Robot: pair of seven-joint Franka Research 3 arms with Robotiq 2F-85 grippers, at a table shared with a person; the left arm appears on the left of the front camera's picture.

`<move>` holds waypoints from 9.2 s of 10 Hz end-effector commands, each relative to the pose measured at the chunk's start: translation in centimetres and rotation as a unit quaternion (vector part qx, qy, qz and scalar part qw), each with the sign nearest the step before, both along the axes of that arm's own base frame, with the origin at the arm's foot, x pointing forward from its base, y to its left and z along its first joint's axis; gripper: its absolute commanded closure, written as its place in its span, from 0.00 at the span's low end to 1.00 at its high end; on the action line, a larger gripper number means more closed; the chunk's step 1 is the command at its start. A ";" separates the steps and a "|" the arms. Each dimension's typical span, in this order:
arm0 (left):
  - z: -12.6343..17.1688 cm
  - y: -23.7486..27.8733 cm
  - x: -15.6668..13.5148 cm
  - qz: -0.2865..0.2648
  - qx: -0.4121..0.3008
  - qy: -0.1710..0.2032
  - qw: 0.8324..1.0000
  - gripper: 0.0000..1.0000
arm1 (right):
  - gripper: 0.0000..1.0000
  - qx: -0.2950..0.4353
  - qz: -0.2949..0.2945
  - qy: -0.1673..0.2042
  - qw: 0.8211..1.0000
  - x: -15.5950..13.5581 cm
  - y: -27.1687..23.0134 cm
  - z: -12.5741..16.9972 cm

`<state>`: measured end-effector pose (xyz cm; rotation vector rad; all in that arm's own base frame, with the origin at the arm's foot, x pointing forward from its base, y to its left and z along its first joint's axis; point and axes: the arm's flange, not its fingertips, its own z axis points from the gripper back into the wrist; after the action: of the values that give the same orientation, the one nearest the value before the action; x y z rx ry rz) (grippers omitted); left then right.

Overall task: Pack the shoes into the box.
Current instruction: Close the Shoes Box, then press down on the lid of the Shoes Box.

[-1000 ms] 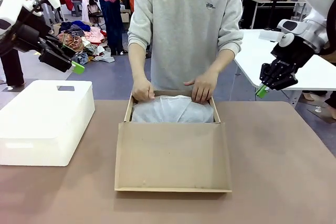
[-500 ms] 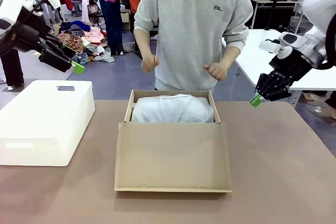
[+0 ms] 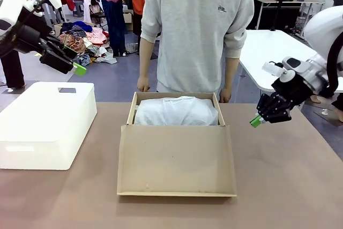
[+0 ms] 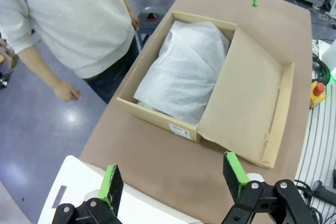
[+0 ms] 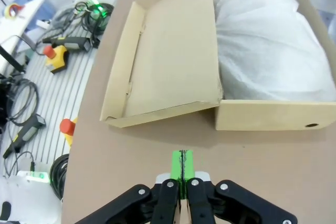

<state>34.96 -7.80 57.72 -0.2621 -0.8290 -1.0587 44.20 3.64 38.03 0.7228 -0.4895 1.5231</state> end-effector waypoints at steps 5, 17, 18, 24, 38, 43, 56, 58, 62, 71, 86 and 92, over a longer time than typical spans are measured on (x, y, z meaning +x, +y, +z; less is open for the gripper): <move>-0.1 0.1 0.1 -0.011 -0.005 -0.002 1.000 0.00 | 1.00 0.007 0.008 0.024 1.000 -0.5 1.9 -4.3; -0.1 0.1 0.1 -0.011 -0.005 -0.002 1.000 0.00 | 1.00 0.016 0.018 0.039 0.999 -0.8 2.6 -6.5; -0.1 0.1 0.1 -0.011 -0.005 -0.002 1.000 0.00 | 1.00 0.025 0.017 0.039 0.999 -0.8 2.8 -7.1; -0.1 0.1 0.1 -0.011 -0.005 -0.002 1.000 0.00 | 1.00 0.056 0.025 0.045 0.997 -0.9 4.3 -10.2; -0.1 0.1 0.1 -0.011 -0.005 -0.002 1.000 0.00 | 1.00 0.160 0.064 0.023 0.985 -3.2 6.4 -11.1; -0.1 0.1 0.1 -0.011 -0.005 -0.002 1.000 0.00 | 1.00 0.223 0.067 0.020 0.972 -3.7 5.3 -9.5; -0.1 0.1 0.1 -0.011 -0.005 -0.002 1.000 0.00 | 1.00 0.306 -0.003 -0.035 0.951 1.8 4.8 -4.6; -0.1 0.1 0.1 -0.011 -0.005 -0.002 1.000 0.00 | 1.00 0.307 -0.014 -0.031 0.951 3.5 4.9 -3.8; -0.1 0.1 0.1 -0.011 -0.005 -0.002 1.000 0.00 | 1.00 0.298 -0.031 -0.022 0.954 6.1 5.2 -2.8; -0.1 0.1 0.1 -0.011 -0.005 -0.002 1.000 0.00 | 1.00 0.293 -0.020 -0.026 0.956 5.4 4.7 -3.0; -0.5 -6.5 3.3 0.095 -0.040 0.092 0.990 0.00 | 0.00 0.076 -0.154 -0.018 0.985 -3.0 8.6 9.5; -1.7 -8.9 4.9 0.096 -0.027 0.111 0.989 0.00 | 0.00 0.047 -0.171 -0.065 0.982 -5.6 8.9 10.9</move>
<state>40.36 -17.11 55.91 -0.3254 -0.6632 -0.8118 37.62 12.73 49.12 0.5511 -0.7477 1.2394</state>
